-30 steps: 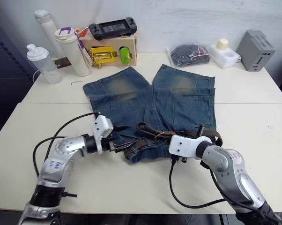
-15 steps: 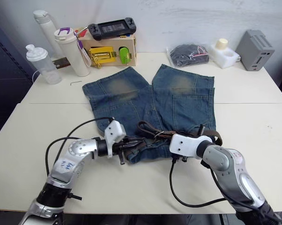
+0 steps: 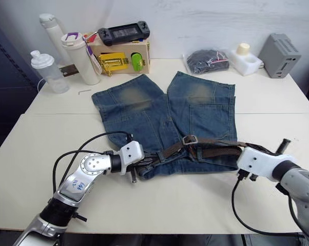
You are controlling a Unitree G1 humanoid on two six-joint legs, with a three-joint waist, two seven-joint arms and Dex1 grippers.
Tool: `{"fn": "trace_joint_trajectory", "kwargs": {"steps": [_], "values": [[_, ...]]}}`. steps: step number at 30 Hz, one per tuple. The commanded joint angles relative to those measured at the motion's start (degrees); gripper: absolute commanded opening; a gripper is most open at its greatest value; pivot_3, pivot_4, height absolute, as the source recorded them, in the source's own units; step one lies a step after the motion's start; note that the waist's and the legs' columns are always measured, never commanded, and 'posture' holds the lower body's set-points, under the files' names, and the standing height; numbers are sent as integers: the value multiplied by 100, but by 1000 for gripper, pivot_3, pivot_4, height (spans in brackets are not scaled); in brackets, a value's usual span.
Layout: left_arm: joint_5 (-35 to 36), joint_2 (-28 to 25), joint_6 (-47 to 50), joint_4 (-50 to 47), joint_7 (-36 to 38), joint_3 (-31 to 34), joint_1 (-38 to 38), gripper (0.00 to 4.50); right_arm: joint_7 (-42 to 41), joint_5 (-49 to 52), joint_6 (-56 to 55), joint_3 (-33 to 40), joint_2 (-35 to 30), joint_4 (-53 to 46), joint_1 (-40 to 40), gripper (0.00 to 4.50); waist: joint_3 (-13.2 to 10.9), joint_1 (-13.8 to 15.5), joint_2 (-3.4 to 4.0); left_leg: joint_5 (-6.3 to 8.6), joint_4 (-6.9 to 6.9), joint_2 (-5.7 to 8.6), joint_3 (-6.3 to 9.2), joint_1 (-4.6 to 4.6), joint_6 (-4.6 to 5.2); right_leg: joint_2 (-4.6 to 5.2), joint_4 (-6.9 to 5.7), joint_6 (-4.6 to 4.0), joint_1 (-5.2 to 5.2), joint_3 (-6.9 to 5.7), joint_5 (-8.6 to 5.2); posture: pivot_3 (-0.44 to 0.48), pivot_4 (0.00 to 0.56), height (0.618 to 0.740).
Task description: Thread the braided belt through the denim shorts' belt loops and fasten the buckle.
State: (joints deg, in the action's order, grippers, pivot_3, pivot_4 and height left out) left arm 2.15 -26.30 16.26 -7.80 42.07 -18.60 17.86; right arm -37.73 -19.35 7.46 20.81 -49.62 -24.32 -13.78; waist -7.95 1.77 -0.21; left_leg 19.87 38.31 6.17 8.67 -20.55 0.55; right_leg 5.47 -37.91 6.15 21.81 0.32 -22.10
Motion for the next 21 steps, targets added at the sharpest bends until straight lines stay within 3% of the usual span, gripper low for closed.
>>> {"fn": "trace_joint_trajectory", "kwargs": {"steps": [1, 12, 16, 20, 21], "values": [[-248, -181, 163, 326, 69, -154, -240, 334, 263, -317, 80, 204, -57, 136, -45, 0, 0, 10, 2, 0, -13, 0, 0, 24, 1, 1, 12, 1, -24, 1, 0, 0, 150, 733], [-228, -290, 181, 244, 39, -76, -308, 334, 381, -345, 143, -282, 125, -207, 127, 0, 0, 2, 2, -1, -21, -3, 1, 33, 1, -2, 18, 1, -33, 3, -1, 0, 150, 733], [-170, -450, 230, 115, 59, 90, -378, 334, 169, -284, 132, -873, 267, -632, 216, 0, 0, -36, 2, -1, -28, -10, 2, 35, -1, -6, 19, 1, -32, 2, -1, 0, 150, 733], [-45, -652, 327, -124, 55, 383, -559, 292, 53, -249, 564, -1165, 467, -838, 316, 1463, -1, -77, 3, 0, -35, -21, -4, 37, -5, -15, 20, 1, -27, 5, -1, 0, 150, 733], [-5, -678, 341, -174, 51, 448, -598, 292, 28, -211, 675, -1199, 518, -886, 334, 2028, -1, -79, 4, 0, -36, -24, -3, 37, -6, -16, 21, 0, -27, 5, -1, 0, 150, 733]]}}
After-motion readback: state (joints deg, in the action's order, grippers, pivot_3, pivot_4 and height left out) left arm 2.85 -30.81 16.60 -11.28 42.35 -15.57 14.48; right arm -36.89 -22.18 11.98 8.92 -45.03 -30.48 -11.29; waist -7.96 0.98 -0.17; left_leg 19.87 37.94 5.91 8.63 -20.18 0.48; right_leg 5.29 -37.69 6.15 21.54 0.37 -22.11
